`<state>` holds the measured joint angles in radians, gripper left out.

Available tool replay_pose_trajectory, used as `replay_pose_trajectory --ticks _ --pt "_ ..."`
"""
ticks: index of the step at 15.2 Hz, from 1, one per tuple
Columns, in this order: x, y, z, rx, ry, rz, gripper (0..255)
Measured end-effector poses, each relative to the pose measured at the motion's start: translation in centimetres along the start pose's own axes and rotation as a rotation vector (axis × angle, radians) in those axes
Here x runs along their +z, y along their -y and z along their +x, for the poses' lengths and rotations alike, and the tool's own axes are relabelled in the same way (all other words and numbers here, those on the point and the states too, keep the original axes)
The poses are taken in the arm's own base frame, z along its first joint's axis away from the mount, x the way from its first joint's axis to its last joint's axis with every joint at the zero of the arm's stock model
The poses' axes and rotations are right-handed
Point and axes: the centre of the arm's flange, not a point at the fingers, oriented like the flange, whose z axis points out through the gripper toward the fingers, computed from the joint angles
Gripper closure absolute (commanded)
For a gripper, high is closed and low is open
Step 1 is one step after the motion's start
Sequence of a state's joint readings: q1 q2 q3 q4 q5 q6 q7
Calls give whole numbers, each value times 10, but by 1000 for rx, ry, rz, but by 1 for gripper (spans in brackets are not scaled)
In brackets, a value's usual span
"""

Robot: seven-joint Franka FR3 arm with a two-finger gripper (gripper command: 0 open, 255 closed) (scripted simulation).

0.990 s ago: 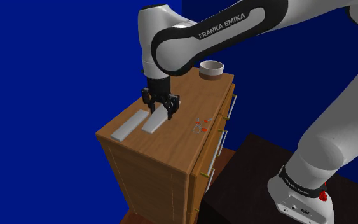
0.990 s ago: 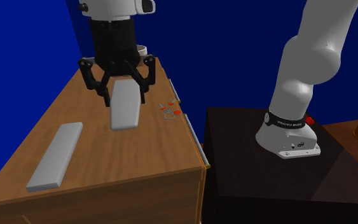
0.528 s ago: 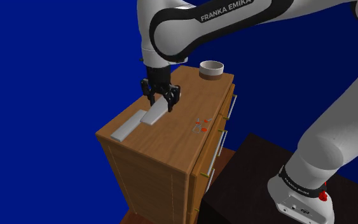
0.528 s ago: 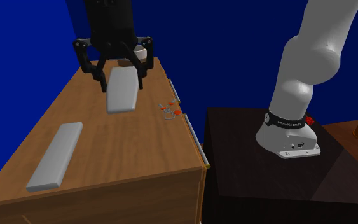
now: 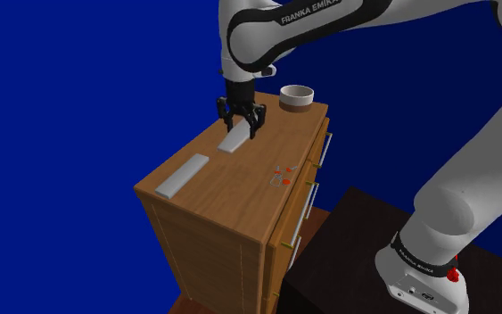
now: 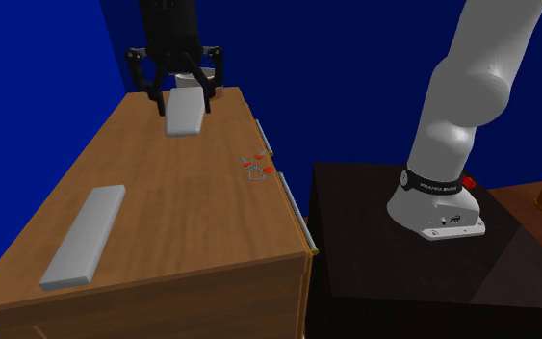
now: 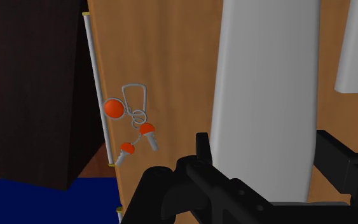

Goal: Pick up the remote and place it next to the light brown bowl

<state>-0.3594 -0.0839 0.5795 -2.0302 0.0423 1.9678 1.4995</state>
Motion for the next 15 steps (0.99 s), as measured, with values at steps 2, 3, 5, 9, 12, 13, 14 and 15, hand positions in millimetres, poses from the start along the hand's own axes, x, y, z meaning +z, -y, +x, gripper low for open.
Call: replay_pose_trajectory --ticks 2,3,5,9,12,13,14,15 --pt "0 3 30 0 0 0 255" --pt "1 1 42 0 0 0 255" --pt "-4 3 66 0 0 0 255" --pt "-2 7 118 0 0 0 255" --pt "-1 8 157 0 0 0 255" --pt "0 9 171 0 0 0 255" --pt "-2 10 186 0 0 0 255" --pt "-4 11 197 0 0 0 255"
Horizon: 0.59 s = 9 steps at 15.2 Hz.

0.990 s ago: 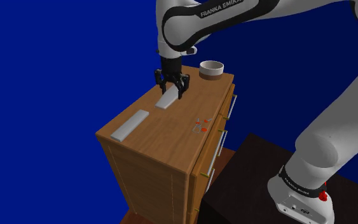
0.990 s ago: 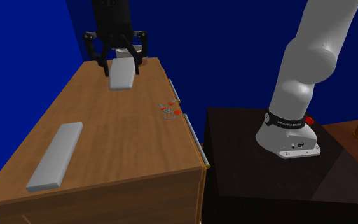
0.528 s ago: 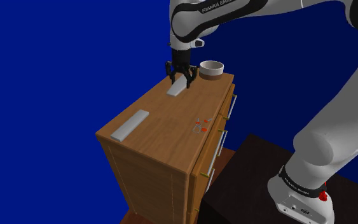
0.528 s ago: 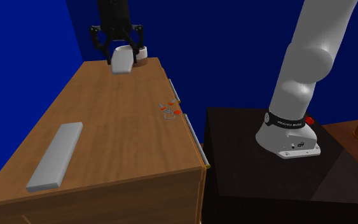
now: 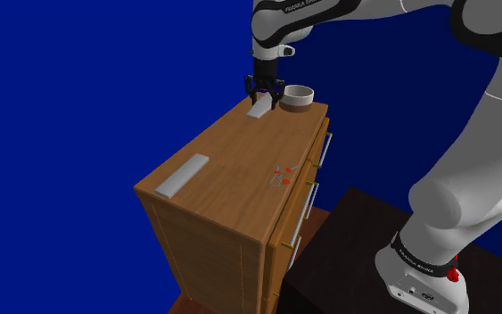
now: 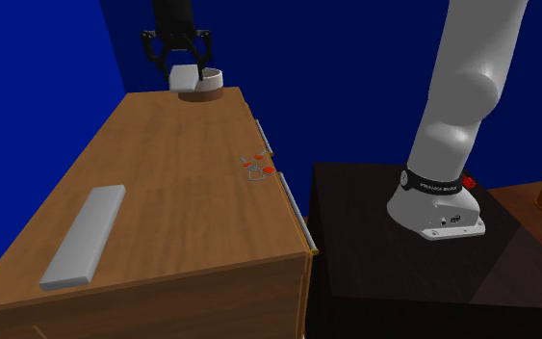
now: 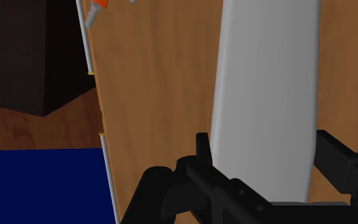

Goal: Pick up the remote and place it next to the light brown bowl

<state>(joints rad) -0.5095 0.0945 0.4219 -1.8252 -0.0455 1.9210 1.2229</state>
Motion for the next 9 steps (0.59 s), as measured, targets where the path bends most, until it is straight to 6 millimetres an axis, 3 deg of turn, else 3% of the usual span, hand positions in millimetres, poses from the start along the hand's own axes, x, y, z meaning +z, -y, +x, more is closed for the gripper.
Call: replay_pose_trajectory --ticks 9 --pt "3 8 121 0 0 0 255"
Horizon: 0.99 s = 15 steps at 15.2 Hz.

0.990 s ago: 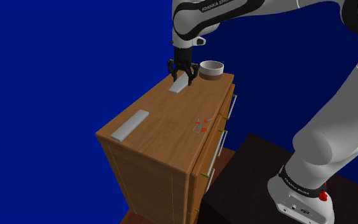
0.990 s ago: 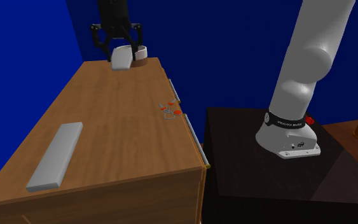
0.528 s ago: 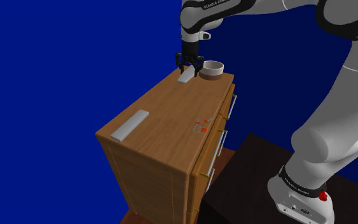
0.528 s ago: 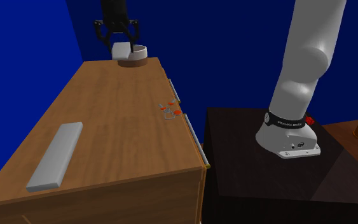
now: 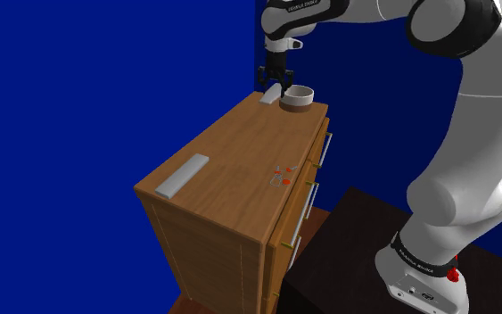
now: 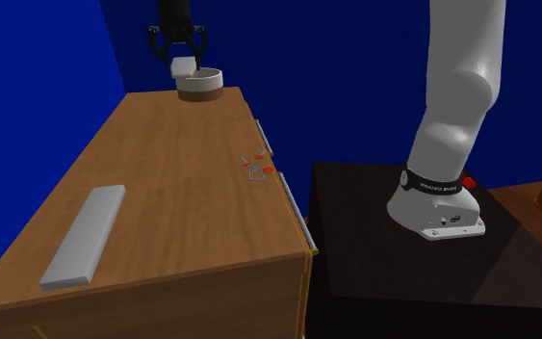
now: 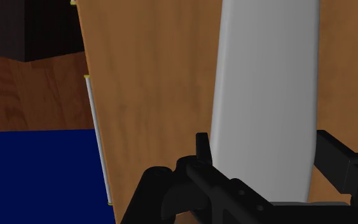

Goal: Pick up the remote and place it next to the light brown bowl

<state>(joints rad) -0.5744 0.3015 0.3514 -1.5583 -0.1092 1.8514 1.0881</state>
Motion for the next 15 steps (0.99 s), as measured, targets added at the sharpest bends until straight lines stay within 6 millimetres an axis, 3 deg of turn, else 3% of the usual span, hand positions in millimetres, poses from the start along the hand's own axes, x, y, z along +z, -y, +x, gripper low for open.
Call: replay_pose_trajectory --ticks 6,15 --pt "3 5 73 0 0 0 255" --pt "48 3 77 0 0 -1 255"
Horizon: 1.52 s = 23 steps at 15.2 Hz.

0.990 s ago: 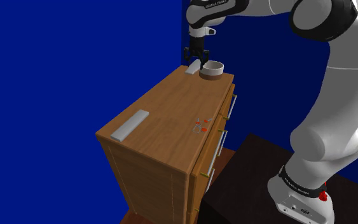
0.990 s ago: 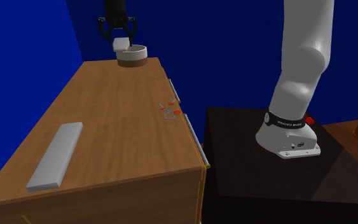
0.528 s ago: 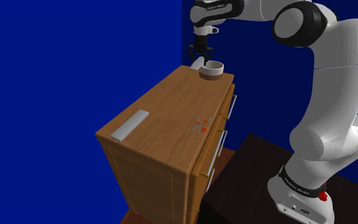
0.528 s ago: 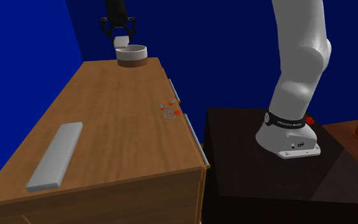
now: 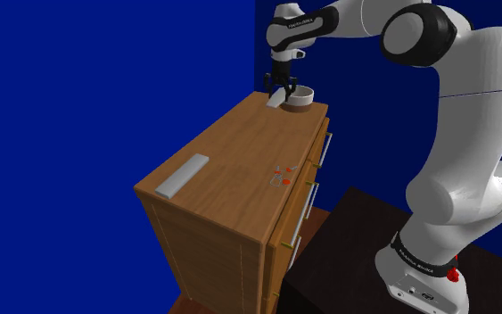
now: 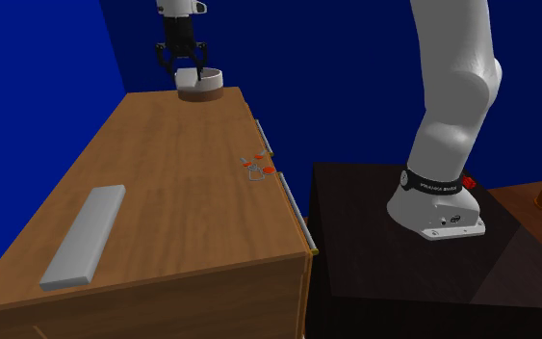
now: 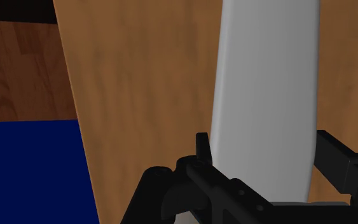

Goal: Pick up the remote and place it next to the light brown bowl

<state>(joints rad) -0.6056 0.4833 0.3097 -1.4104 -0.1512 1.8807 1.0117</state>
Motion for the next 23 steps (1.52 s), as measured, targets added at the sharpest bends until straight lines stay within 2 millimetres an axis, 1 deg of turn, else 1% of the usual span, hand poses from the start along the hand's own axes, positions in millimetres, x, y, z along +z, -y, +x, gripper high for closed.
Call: replay_pose_trajectory --ticks 17,19,23 --pt "88 -1 0 0 0 0 255" --pt "93 0 1 0 0 0 255" --pt "94 0 1 0 0 0 255"
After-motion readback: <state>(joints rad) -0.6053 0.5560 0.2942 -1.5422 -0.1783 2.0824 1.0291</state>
